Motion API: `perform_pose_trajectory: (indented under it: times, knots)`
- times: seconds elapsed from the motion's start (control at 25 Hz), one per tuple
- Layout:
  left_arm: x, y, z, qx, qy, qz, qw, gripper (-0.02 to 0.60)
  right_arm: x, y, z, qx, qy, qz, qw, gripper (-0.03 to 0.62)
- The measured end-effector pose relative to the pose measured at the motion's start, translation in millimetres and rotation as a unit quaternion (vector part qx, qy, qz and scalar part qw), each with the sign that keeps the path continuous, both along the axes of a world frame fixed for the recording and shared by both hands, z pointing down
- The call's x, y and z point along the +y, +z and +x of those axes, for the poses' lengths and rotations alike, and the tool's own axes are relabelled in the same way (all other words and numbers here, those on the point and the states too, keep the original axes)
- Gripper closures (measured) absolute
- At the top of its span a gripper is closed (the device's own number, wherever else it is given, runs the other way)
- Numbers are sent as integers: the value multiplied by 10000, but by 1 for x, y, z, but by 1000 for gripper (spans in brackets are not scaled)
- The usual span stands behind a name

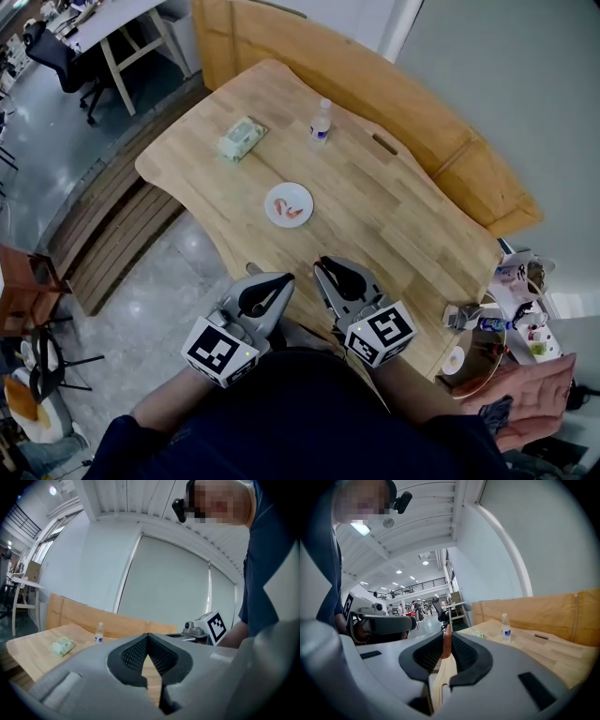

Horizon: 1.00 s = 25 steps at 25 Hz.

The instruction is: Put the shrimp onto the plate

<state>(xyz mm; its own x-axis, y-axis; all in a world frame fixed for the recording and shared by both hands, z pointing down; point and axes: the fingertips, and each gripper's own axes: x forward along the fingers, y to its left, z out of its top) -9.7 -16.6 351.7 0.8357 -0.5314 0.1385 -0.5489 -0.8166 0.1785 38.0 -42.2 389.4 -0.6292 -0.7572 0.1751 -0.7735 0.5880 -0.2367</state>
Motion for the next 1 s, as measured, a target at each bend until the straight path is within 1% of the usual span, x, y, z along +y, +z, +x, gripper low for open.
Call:
perform_pose_trajectory:
  times: [0.24, 0.36, 0.52, 0.6, 0.76, 0.84, 1.0]
  knots:
    - [-31, 0, -23, 53, 278, -92, 9996, 577, -39, 5, -16, 158, 299, -72, 9994, 533]
    - [-42, 8, -37, -54, 435, -125, 9990, 577, -55, 8, -27, 243, 384, -78, 9989, 533]
    - [-57, 10, -44, 0, 507, -129, 9986, 578, -75, 18, -34, 346, 514, -151, 9980, 533]
    - [-62, 12, -46, -24, 512, -146, 9986, 577, -83, 24, -37, 397, 518, -188, 9977, 533]
    - [-68, 12, -44, 46, 438, -205, 9988, 577, -96, 34, -38, 468, 471, -249, 9975, 533]
    - [-70, 16, -43, -21, 382, -222, 9990, 577, -104, 42, -35, 498, 436, -287, 9974, 533]
    - [-72, 17, -40, 16, 261, -232, 9994, 577, -122, 65, -26, 623, 402, -416, 9964, 533]
